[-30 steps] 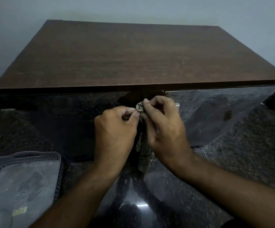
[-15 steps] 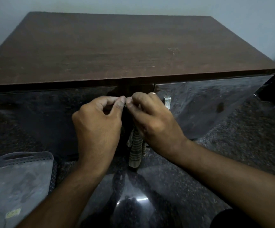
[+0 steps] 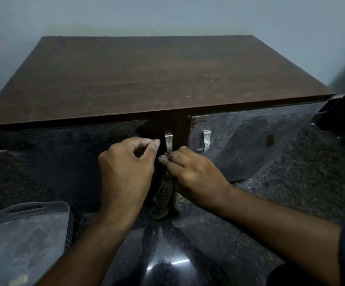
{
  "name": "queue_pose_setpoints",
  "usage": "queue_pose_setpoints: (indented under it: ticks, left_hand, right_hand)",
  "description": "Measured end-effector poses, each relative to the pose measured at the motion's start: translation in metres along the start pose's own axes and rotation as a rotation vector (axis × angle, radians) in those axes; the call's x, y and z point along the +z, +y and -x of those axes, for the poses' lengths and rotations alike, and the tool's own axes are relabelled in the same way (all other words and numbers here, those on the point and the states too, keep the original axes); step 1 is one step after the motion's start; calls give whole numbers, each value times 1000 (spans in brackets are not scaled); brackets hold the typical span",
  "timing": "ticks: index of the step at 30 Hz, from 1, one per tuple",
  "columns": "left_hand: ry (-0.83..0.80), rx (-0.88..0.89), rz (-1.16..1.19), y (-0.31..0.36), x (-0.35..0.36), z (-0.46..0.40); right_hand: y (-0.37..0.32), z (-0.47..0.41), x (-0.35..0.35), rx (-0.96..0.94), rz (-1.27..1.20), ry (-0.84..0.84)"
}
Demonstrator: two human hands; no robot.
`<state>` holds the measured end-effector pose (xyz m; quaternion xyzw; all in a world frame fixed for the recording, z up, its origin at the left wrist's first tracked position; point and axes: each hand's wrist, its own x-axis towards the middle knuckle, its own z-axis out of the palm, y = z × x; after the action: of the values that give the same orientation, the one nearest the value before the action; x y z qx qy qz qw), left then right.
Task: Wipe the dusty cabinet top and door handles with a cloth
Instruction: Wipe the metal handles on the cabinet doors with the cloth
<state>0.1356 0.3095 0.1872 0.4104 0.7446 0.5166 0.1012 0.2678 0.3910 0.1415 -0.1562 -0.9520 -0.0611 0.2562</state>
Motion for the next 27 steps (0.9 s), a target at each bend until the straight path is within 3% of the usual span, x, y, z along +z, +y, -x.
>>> queue_pose_setpoints:
  ticks: [8, 14, 20, 27]
  left_hand:
    - [-47, 27, 23, 2, 5, 2]
    - [-79, 64, 45, 3, 5, 5]
    - [-105, 54, 46, 1, 9, 5]
    - [-96, 56, 85, -1, 13, 6]
  right_hand:
    - [5, -12, -29, 392, -197, 382]
    - [-1, -5, -11, 533, -304, 272]
    - [5, -5, -6, 561, -321, 223]
    - [31, -17, -61, 480, -67, 625]
